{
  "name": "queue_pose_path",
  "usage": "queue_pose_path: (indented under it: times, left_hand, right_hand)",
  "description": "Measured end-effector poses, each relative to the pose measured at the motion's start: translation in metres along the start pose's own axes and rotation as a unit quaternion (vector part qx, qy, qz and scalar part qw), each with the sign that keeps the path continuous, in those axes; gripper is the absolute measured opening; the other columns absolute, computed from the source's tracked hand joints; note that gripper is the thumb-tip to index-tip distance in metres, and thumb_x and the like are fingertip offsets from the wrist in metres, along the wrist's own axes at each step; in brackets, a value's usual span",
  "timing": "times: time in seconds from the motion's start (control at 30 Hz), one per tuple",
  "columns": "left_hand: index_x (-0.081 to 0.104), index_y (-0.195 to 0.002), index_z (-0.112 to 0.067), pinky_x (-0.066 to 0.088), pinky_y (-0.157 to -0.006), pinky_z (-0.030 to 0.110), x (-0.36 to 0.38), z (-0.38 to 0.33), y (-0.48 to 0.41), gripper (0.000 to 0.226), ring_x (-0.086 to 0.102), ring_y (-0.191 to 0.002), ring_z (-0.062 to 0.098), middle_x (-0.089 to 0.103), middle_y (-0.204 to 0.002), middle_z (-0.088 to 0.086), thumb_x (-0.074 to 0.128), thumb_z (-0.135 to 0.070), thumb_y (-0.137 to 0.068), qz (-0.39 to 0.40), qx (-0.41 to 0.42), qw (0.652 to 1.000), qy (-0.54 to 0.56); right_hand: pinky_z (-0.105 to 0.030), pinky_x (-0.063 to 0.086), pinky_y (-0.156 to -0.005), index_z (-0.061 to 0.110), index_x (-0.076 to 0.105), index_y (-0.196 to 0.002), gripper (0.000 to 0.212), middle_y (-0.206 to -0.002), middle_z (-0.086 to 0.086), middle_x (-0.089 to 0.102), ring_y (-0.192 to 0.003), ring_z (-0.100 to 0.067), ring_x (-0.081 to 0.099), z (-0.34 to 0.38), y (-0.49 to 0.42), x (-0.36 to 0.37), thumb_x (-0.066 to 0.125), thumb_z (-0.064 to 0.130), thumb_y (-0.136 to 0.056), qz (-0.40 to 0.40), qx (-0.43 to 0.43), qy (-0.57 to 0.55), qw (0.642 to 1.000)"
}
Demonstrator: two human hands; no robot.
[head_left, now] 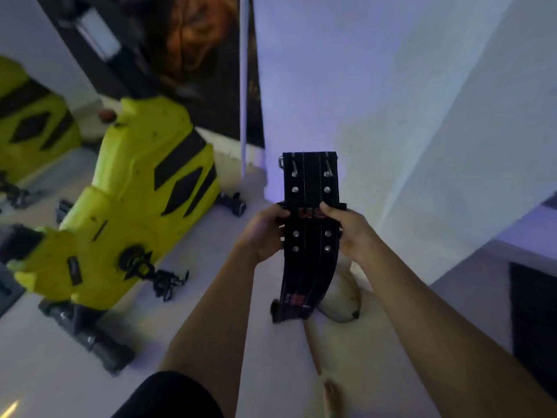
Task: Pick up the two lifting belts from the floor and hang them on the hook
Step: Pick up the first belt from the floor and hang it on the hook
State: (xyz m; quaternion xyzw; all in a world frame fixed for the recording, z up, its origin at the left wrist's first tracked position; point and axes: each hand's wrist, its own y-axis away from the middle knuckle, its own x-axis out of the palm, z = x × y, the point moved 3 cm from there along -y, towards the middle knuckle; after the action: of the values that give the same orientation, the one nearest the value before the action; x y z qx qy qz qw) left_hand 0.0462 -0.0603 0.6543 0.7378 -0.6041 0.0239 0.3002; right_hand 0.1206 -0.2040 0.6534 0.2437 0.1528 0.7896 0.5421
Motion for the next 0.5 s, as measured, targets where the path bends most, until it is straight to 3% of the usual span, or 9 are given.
queue_pose_path:
  times: [0.1,0.23,0.33,0.43,0.5]
  left_hand:
    - [0.061,-0.104,-0.018,0.049,-0.061,0.029,0.061,-0.042,0.004,0.022,0.060,-0.076,0.016,0.065,-0.087,-0.003,0.056,-0.034,-0.090,0.007,0.068,0.996,-0.063]
    - [0.060,-0.099,-0.018,0.050,-0.051,0.025,0.148,-0.095,0.006,0.013,0.064,-0.075,0.015,0.068,-0.085,-0.003,0.055,-0.029,-0.092,0.043,0.159,0.983,-0.079]
    - [0.060,-0.103,-0.014,0.053,-0.054,0.023,0.210,-0.132,0.007,0.014,0.067,-0.079,0.016,0.069,-0.094,0.003,0.057,-0.023,-0.092,0.084,0.220,0.969,-0.074]
    - [0.060,-0.108,-0.013,0.054,-0.061,0.025,0.269,-0.160,0.006,0.020,0.069,-0.081,0.016,0.069,-0.097,0.005,0.059,-0.024,-0.091,0.130,0.259,0.953,-0.086]
    - [0.061,-0.109,-0.011,0.055,-0.070,0.029,0.307,-0.178,0.003,0.024,0.070,-0.085,0.018,0.071,-0.098,0.006,0.061,-0.026,-0.089,0.161,0.283,0.942,-0.088]
  right_hand:
    - [-0.031,0.054,-0.067,0.003,0.064,-0.112,0.034,-0.105,-0.014,0.070,-0.089,-0.027,0.068,0.064,0.045,-0.023,0.069,0.014,-0.080,-0.028,-0.084,-0.011,0.996]
    - [-0.027,0.052,-0.058,0.003,0.057,-0.121,0.041,-0.111,-0.017,0.068,-0.086,-0.025,0.068,0.145,0.093,-0.055,0.067,0.014,-0.083,-0.067,-0.191,-0.028,0.979]
    - [-0.032,0.055,-0.066,0.005,0.058,-0.119,0.042,-0.111,-0.016,0.069,-0.093,-0.028,0.068,0.195,0.122,-0.080,0.069,0.020,-0.082,-0.100,-0.253,-0.052,0.961]
    - [-0.050,0.054,-0.088,0.009,0.064,-0.098,0.021,-0.097,-0.011,0.070,-0.093,-0.033,0.067,0.240,0.144,-0.108,0.070,0.019,-0.081,-0.137,-0.303,-0.090,0.939]
    - [-0.052,0.051,-0.090,0.013,0.063,-0.090,0.016,-0.090,-0.007,0.068,-0.089,-0.031,0.065,0.270,0.157,-0.126,0.072,0.019,-0.079,-0.171,-0.336,-0.112,0.919]
